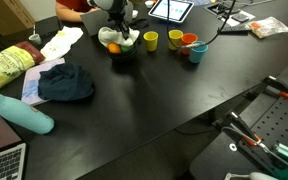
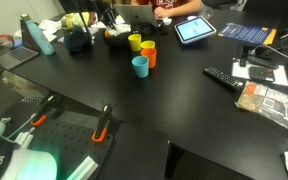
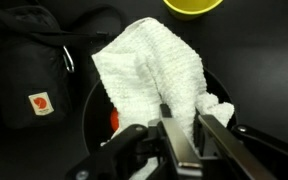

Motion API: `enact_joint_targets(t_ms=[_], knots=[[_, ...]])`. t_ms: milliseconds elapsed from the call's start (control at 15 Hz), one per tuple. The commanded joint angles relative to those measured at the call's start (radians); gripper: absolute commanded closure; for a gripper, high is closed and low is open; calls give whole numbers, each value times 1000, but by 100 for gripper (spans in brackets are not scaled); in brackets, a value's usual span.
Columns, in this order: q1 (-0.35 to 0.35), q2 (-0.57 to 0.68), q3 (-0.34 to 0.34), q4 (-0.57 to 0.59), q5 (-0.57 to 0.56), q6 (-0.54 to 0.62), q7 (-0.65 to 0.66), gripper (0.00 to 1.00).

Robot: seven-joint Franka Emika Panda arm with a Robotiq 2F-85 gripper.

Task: Take the white towel out of the bowl

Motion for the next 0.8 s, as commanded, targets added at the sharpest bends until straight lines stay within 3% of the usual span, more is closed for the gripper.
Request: enact_joint_targets(t_ms=[0,267,733], knots=[[-16,-100,10,-92,5,-79,-40,98],[-15,-199,-7,-170,-10,-242,-60,93],[-9,-433,-57,-409,-103,-335,62,92]])
